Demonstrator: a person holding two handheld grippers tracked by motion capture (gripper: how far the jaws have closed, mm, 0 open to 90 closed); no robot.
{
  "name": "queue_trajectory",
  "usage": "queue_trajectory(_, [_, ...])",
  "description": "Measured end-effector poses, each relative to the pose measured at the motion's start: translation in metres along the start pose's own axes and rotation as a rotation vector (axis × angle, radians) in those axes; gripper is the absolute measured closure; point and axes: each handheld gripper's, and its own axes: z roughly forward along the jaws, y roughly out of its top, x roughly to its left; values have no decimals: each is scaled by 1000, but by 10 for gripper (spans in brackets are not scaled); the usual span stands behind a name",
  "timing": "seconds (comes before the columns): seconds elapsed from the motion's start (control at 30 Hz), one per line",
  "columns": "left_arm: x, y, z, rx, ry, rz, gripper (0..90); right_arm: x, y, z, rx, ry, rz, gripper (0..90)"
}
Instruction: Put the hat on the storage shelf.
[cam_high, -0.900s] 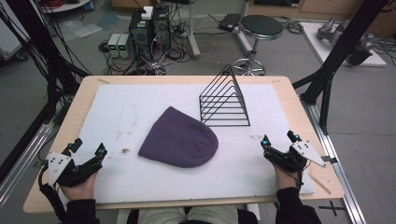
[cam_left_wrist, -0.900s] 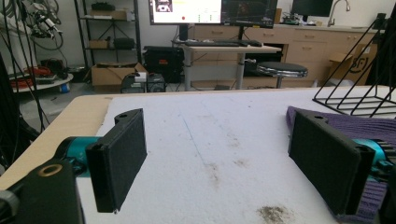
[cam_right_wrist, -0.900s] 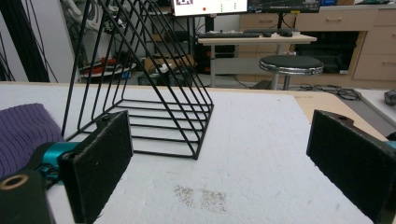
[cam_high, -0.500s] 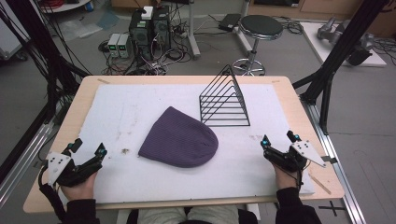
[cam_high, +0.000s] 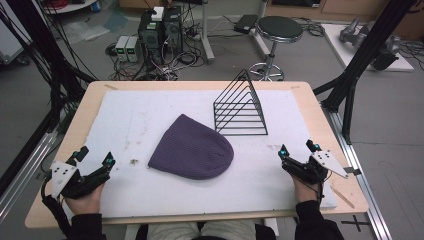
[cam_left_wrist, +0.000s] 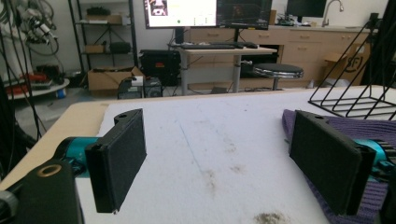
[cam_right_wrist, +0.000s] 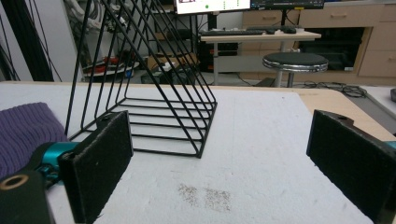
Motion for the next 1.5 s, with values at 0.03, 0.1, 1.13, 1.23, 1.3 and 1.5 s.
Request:
queue_trajectory(0.03, [-1,3,0,-3,-3,17,192,0,0,0,0,1,3,61])
queue_trajectory(0.1, [-2,9,1,-11,-21,29,195,1,0,0,0,3,5,61])
queue_trajectory(1.13, [-34,93,40,150,-356,163,175,4,0,3,6,22,5,61])
queue_trajectory(1.23, [-41,99,48,166,-374,175,175,5,1,4,6,24,-8,61])
queue_trajectory(1.3, [-44,103,52,165,-388,178,175,6,1,3,7,25,-6,61])
queue_trajectory(1.5, [-58,110,62,168,-423,201,175,5,0,4,12,27,-9,61])
